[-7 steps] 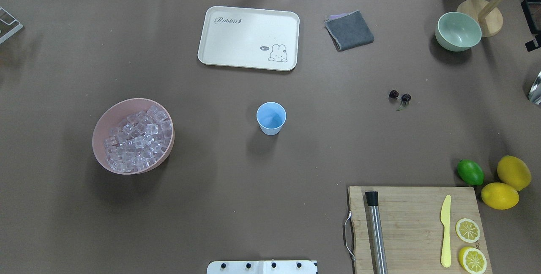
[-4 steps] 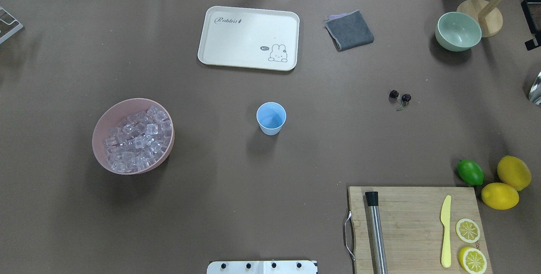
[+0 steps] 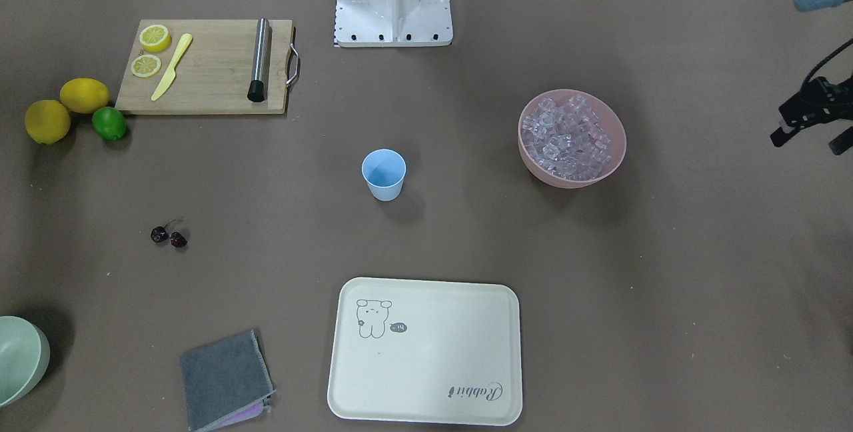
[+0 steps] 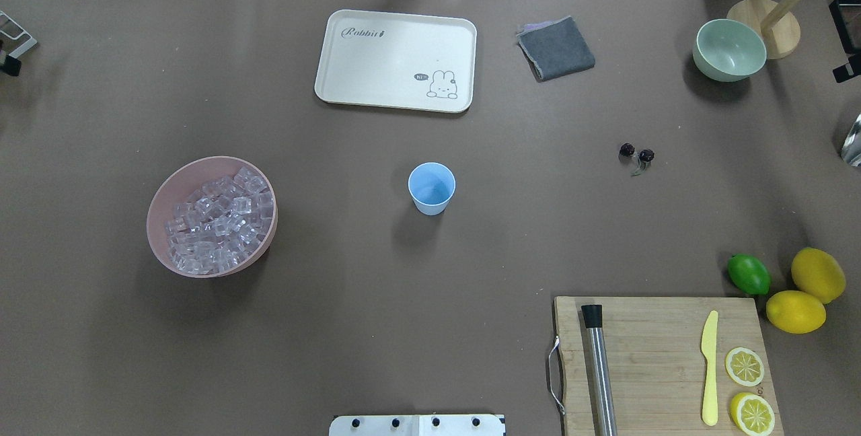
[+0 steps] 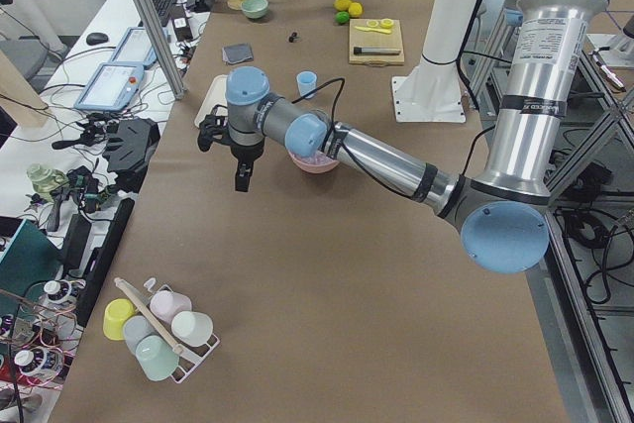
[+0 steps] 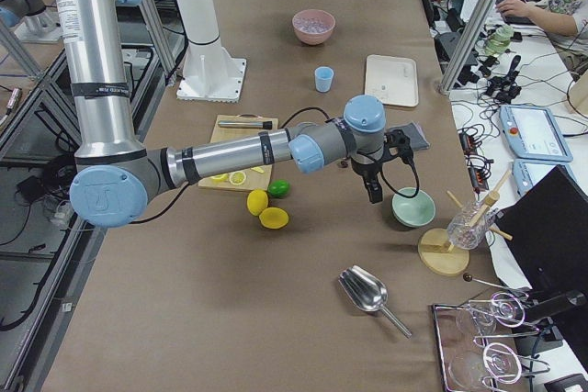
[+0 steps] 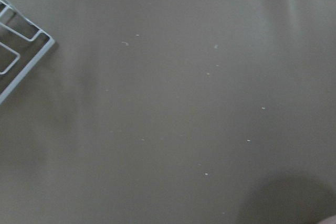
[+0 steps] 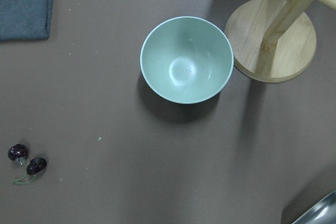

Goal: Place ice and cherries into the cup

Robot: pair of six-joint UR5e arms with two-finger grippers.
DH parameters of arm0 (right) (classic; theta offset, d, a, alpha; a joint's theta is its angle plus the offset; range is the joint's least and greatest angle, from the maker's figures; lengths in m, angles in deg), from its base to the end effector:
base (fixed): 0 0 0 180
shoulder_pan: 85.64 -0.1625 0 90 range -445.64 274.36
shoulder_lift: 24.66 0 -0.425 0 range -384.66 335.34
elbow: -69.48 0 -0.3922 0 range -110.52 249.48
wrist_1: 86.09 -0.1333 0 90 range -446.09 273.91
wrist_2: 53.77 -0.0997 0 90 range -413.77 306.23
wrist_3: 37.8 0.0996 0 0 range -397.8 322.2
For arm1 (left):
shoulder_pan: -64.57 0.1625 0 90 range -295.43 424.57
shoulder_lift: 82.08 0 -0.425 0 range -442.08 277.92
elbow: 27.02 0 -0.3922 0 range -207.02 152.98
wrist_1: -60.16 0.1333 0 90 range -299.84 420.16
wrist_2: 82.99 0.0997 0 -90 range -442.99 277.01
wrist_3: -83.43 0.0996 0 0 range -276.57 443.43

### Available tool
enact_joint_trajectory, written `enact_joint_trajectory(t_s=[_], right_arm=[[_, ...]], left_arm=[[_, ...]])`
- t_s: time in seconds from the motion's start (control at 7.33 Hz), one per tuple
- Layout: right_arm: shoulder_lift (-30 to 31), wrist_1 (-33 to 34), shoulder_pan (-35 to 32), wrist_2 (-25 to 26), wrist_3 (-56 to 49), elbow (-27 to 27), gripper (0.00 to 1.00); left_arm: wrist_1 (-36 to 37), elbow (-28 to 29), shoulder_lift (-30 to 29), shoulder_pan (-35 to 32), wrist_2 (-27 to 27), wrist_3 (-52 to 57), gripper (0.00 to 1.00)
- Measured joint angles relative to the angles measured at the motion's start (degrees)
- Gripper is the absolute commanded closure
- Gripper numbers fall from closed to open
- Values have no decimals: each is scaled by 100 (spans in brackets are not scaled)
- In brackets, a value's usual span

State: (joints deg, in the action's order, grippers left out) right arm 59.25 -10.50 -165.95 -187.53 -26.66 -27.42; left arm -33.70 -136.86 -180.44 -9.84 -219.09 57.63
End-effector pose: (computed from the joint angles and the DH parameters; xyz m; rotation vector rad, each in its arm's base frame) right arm -0.0289 -0.5519 0.5149 0.3116 -0.8184 -0.1589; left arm 0.0828 -0.5257 0.4033 0.2174 0.9174 0.0602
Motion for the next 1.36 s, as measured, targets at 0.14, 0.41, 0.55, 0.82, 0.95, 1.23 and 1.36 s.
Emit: enact_joint_trajectory(t_s=[0.14,0.41,0.55,0.82,0.95,1.23,1.36], right_arm=[[-15,-2,1,17,3,50,1],[-24,-6,-7,7,10,67,1],[-33,-3,-9,0,13,72,1],[-67,1,-7,7,15,111,1],[-104,4,-4,16,17,143,1],[-85,1,-3,6,25,129,1],[-74,0,-3,7,19,153,1]], left_arm=[[-10,-141,-38,309,-15,-93,3],[-44,-223,-446,997,44,-813,3],[-63,-189,-747,1504,284,-1276,3],[-78,-95,-991,2355,1085,-1646,3],[-101,-85,-941,2565,1289,-1731,3],[-315,-64,-845,2867,1410,-2185,3],[-406,-59,-769,2957,1500,-2332,3]])
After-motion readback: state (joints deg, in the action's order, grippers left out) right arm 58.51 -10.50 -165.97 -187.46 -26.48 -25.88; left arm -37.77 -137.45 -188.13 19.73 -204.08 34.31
